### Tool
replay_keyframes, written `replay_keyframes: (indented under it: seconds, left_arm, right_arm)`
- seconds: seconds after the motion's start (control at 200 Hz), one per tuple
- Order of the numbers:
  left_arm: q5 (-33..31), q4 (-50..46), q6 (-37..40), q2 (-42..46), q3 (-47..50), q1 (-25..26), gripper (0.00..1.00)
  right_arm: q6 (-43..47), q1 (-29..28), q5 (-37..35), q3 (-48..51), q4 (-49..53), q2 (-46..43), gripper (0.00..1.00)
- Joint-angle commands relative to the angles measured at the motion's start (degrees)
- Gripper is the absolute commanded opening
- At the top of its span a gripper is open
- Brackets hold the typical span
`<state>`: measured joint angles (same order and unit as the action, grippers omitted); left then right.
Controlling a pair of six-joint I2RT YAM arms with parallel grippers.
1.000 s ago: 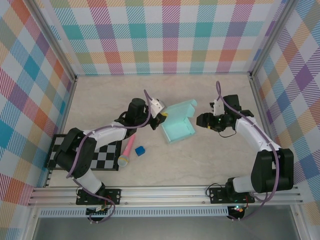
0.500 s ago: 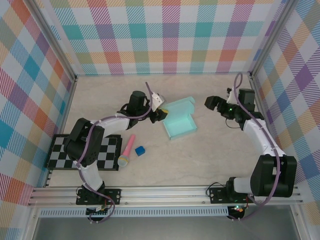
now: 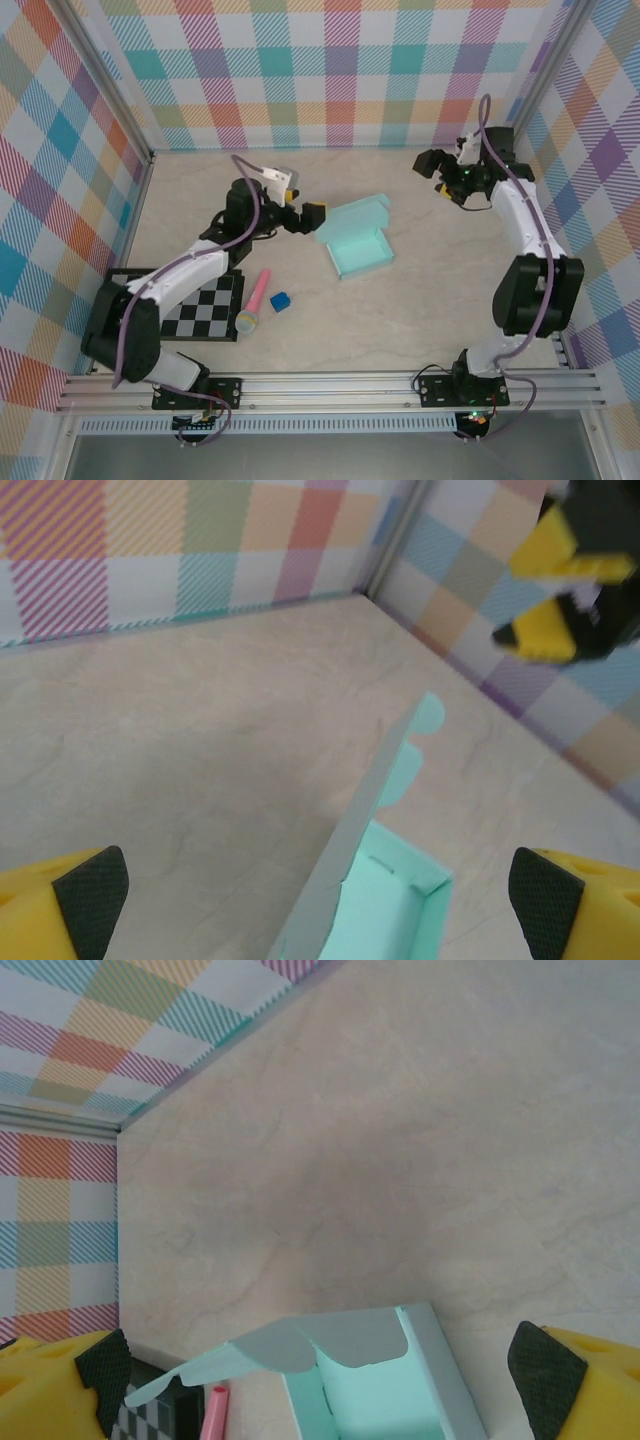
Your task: Fold the paper box
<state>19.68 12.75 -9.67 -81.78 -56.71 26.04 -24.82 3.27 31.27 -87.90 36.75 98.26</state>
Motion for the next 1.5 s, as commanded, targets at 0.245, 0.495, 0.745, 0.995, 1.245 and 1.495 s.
replay_keyframes:
  seconds: [0.245, 0.495, 0.745, 0.995, 1.245, 1.495]
  left_arm:
    - [-3.3, -13.0, -43.5, -6.0, -0.3, -1.2, 1.00]
    - [-1.9, -0.8, -58.9, -14.9, -2.8, -1.3, 0.94]
    - [0.2, 1.9, -62.2, -18.9, -4.5, -1.1, 0.81]
    - [2.1, 1.7, -61.7, -22.4, -8.0, -1.4, 0.75]
    - [3.5, -2.9, -58.6, -19.5, -6.3, -3.7, 0.79]
    - [0.6, -16.1, -39.6, -9.8, -5.0, -9.1, 0.88]
  right_arm:
    - [-16.7, -4.0, 13.0, -2.5, 0.0, 10.0, 1.00]
    - [-24.6, -6.6, 17.5, 5.0, -6.9, 9.9, 1.00]
    - [-29.8, -7.5, 18.8, 8.4, -13.0, 10.1, 0.91]
    - [-30.0, -8.7, 19.4, 5.8, -12.3, 12.5, 0.87]
    - [-21.2, -7.0, 14.1, 1.0, -1.6, 11.9, 0.93]
    - [11.3, -9.4, 0.9, -2.8, 5.3, 6.9, 0.86]
